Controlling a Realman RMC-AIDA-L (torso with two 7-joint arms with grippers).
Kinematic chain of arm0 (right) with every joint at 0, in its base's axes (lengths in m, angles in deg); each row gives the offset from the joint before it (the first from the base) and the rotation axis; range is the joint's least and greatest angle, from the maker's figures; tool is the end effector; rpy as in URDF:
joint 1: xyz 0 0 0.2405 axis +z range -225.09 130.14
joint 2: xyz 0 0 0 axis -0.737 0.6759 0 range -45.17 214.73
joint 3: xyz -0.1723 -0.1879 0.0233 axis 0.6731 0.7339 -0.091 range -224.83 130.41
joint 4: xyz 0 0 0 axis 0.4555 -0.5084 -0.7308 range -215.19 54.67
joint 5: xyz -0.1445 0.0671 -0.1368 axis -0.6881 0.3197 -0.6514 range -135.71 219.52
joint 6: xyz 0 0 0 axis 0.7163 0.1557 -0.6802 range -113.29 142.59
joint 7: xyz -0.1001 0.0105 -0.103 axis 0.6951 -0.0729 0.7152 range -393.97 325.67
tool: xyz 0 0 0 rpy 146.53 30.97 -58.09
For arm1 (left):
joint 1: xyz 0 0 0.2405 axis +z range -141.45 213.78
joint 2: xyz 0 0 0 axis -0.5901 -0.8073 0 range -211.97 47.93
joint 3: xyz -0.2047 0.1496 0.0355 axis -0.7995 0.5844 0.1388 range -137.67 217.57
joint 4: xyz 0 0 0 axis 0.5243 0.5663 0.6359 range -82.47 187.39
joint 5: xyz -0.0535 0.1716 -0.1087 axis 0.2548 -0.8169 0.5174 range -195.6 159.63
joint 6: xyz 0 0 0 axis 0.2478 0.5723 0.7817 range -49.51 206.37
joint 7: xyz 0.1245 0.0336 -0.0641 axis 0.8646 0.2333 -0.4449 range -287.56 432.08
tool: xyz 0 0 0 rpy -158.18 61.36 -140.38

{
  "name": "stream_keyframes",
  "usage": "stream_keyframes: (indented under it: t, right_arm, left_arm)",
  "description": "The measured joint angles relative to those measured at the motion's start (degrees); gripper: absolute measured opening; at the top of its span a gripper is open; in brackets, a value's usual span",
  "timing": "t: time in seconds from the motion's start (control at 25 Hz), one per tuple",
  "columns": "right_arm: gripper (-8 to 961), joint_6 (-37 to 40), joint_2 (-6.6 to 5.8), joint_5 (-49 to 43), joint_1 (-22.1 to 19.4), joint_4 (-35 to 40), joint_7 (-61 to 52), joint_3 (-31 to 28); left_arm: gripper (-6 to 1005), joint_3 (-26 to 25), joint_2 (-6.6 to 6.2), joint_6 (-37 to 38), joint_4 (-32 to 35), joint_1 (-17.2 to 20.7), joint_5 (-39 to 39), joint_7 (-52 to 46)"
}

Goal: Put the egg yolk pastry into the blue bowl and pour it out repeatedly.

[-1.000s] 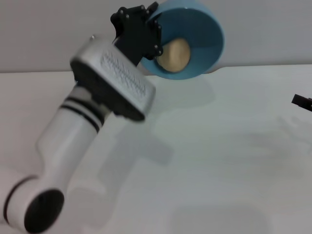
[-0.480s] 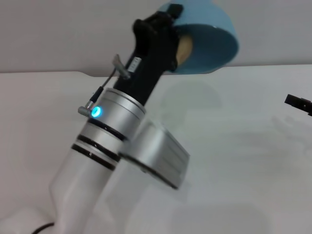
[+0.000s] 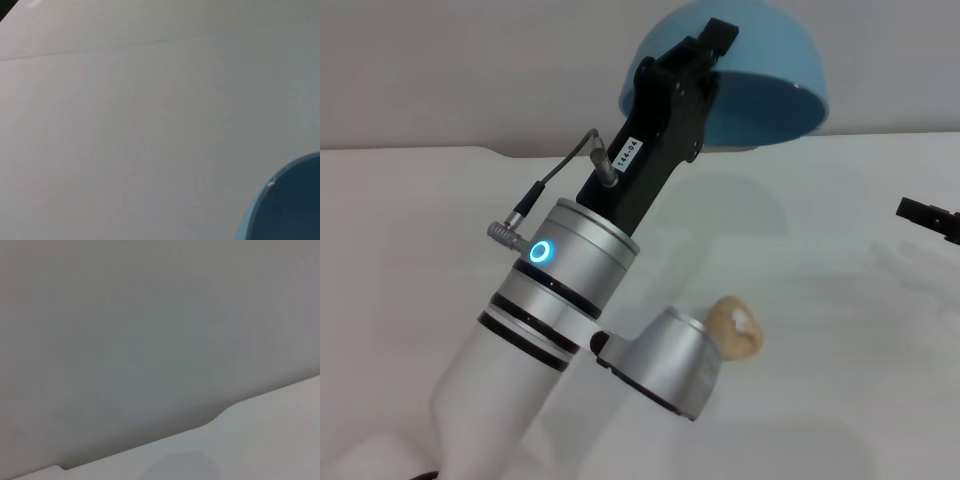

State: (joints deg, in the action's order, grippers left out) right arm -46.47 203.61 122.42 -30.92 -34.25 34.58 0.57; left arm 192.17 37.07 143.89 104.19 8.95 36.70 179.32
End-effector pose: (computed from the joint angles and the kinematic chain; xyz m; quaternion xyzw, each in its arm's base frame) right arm 0.3428 0.3333 0.0454 -0.7327 0.5258 0.2813 0.3279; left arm -0.1068 0.2969 -0.0929 -0.5862 0.4684 -0.0355 0.6601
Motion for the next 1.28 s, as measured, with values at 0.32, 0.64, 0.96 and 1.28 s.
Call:
stream_keyframes:
  t: [0.32,0.64,0.96,1.28]
  right_arm:
    - [458,-1.87,-0.13,0.0,0.8,0.18,0.0,1.77]
    - [452,-1.85,-0.3,-0.53,3.29,0.9,0.01,7.2]
    - [445,-1.22,-0.44,-1.34,5.24,2.1,1.66,12.12]
    - [439,1.37,-0.34,-5.88,7.67,2.98,1.85,15.01]
  left_arm:
    - [16,-8.2,-0.03,-6.72,5.93,-3.83,31.59,-1.39]
    - [16,-30.76,-0.77,-23.7,5.44,-9.07,80.16,18.17]
    - [15,-42.25,-0.94,-22.57,5.93,-9.72,105.53,38.65]
    - [14,-45.37,-0.43,-11.4,10.4,-11.0,110.16,44.48]
